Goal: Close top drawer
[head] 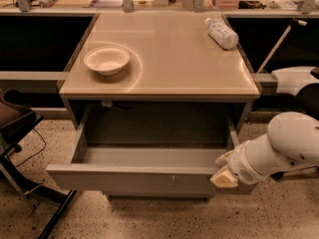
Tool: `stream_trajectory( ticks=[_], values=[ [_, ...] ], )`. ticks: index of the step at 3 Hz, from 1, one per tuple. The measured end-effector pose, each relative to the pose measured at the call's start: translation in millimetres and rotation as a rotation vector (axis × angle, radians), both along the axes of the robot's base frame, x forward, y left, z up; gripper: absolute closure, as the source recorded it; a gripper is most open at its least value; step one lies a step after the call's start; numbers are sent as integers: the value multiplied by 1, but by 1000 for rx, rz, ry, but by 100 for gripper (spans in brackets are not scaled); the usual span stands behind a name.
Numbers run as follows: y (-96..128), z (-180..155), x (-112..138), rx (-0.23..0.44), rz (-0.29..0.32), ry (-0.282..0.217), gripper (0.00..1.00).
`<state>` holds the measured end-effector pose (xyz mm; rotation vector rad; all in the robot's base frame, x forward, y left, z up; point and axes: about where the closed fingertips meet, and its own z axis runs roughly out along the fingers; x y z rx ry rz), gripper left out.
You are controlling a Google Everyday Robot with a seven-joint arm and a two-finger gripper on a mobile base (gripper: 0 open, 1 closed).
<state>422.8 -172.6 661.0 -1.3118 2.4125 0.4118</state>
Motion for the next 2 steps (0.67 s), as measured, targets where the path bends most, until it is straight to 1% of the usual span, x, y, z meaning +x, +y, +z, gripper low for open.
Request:
stream_trajectory(
  ticks=[1, 2],
  values=[
    [-1, 1, 7, -4, 0, -13, 100],
    [7, 12, 24, -1, 7, -50, 100]
  ],
)
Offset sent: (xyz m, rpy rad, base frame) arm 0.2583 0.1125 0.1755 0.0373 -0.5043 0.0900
